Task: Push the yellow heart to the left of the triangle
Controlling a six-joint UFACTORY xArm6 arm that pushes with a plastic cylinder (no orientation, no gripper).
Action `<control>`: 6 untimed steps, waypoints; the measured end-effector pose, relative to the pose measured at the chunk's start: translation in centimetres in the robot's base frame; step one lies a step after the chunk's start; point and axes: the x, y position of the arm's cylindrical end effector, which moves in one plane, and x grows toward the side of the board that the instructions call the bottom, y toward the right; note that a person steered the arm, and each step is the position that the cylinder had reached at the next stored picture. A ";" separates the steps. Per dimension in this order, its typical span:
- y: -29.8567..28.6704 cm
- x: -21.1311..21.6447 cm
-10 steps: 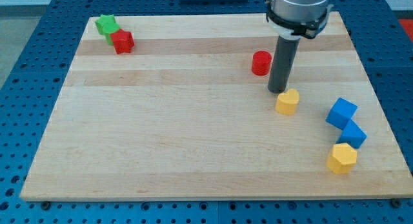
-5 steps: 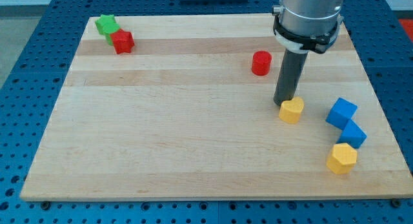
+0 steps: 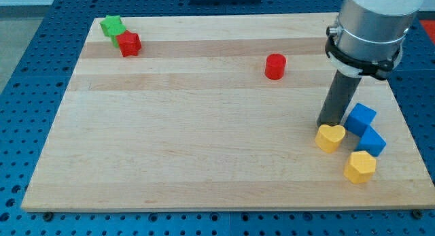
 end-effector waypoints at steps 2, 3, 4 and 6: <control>0.2 -6.4; 0.7 -11.6; -0.3 -13.1; -5.2 -15.9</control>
